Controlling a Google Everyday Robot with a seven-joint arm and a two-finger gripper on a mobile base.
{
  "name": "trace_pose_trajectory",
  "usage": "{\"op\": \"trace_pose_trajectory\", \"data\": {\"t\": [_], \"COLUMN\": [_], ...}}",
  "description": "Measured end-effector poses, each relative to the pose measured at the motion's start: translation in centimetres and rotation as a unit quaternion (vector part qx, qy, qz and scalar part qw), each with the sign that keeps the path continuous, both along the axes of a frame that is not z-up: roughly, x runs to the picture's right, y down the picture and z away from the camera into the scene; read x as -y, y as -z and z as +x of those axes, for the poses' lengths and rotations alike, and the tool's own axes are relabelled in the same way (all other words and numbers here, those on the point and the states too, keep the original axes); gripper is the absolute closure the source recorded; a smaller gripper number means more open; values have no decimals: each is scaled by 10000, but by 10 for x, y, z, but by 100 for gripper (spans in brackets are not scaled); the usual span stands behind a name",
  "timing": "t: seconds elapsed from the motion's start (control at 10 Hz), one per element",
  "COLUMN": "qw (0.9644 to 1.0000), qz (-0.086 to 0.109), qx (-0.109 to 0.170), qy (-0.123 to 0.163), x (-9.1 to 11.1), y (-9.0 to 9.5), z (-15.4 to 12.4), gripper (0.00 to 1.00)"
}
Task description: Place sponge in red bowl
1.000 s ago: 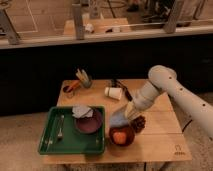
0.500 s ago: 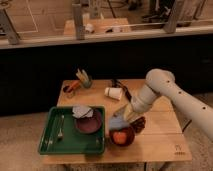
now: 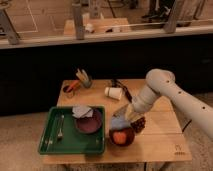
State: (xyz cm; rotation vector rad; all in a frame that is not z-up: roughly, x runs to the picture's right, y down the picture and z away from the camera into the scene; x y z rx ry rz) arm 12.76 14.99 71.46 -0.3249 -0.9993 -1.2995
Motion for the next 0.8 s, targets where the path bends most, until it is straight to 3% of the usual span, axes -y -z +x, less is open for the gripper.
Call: {"op": "trace_pose_trajectory", "data": {"t": [0.2,0.8], "qw": [9999,9996], "qz": [-131,-276], "qx": [-1,-43], "qy": [-18,28], "x": [0,-1], "y": [-2,-6], "z": [6,4], "gripper": [20,20]}}
